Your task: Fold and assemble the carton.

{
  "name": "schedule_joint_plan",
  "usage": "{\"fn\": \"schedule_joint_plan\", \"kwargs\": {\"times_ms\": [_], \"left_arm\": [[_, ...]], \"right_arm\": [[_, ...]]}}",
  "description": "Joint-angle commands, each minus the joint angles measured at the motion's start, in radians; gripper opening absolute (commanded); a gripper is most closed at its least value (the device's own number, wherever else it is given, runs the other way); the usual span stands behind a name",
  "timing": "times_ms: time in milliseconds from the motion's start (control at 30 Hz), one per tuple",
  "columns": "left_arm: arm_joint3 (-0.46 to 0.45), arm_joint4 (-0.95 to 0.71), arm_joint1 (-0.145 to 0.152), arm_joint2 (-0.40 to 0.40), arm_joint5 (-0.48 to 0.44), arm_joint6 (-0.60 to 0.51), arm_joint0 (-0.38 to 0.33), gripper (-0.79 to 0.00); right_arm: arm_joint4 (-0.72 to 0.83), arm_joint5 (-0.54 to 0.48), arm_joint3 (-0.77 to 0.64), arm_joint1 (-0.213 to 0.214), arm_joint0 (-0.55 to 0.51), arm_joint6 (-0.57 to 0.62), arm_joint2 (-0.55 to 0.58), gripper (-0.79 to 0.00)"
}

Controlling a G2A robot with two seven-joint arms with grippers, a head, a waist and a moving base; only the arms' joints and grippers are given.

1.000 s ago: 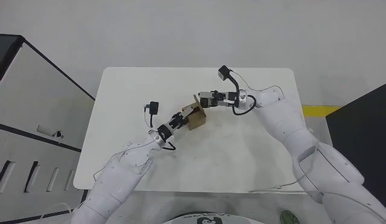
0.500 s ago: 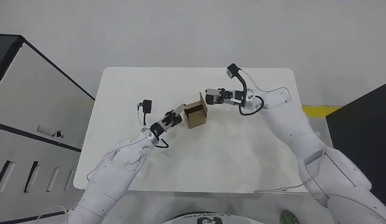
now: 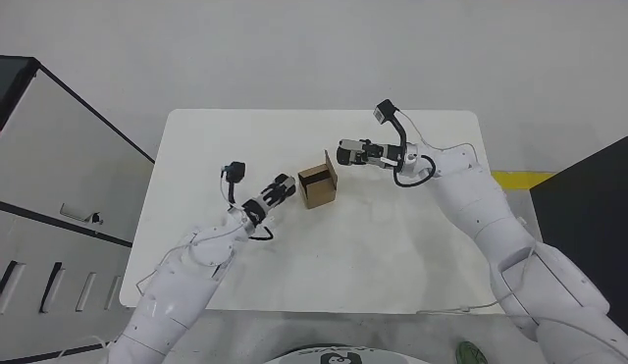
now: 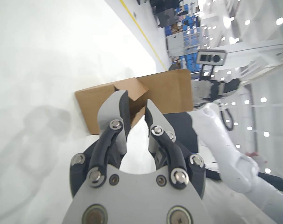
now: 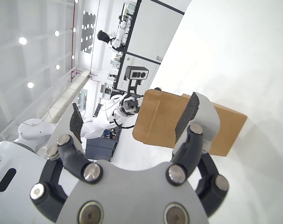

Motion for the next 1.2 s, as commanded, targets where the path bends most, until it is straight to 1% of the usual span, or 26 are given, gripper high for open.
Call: {"fn": "schedule_joint_plan", "kwargs": {"times_ms": [0, 33, 200, 267, 300, 433, 500, 533, 700, 833, 1167], "left_arm": [[-0.028, 0.133, 0.005, 0.007, 0.105, -0.007, -0.003, -0.785], [-0.050, 0.187, 0.006, 0.015, 0.105, -0.007, -0.004, -0.785], [-0.050, 0.187, 0.006, 0.015, 0.105, -0.007, -0.004, -0.785], [-0.037, 0.255, 0.007, 0.022, 0.150, 0.012, -0.006, -0.785], [-0.037, 0.254, 0.004, 0.035, 0.167, -0.007, -0.010, -0.785], [-0.020, 0.229, -0.007, 0.064, 0.204, -0.029, -0.036, -0.785], [0.000, 0.260, -0.012, 0.080, 0.245, -0.032, -0.057, -0.785], [0.000, 0.288, -0.013, 0.088, 0.247, -0.016, -0.063, -0.785], [0.001, 0.302, -0.013, 0.089, 0.247, -0.006, -0.062, -0.785], [-0.002, 0.299, -0.018, 0.107, 0.234, -0.023, -0.062, -0.785], [0.031, 0.287, -0.034, 0.133, 0.223, -0.015, -0.085, -0.785]], "right_arm": [[0.000, 0.000, 0.000, 0.000, 0.000, 0.000, 0.000, 0.000], [0.000, 0.000, 0.000, 0.000, 0.000, 0.000, 0.000, 0.000], [0.000, 0.000, 0.000, 0.000, 0.000, 0.000, 0.000, 0.000], [0.000, 0.000, 0.000, 0.000, 0.000, 0.000, 0.000, 0.000], [0.000, 0.000, 0.000, 0.000, 0.000, 0.000, 0.000, 0.000], [0.000, 0.000, 0.000, 0.000, 0.000, 0.000, 0.000, 0.000], [0.000, 0.000, 0.000, 0.000, 0.000, 0.000, 0.000, 0.000], [0.000, 0.000, 0.000, 0.000, 0.000, 0.000, 0.000, 0.000], [0.000, 0.000, 0.000, 0.000, 0.000, 0.000, 0.000, 0.000], [0.000, 0.000, 0.000, 0.000, 0.000, 0.000, 0.000, 0.000], [0.000, 0.000, 0.000, 0.000, 0.000, 0.000, 0.000, 0.000]]}}
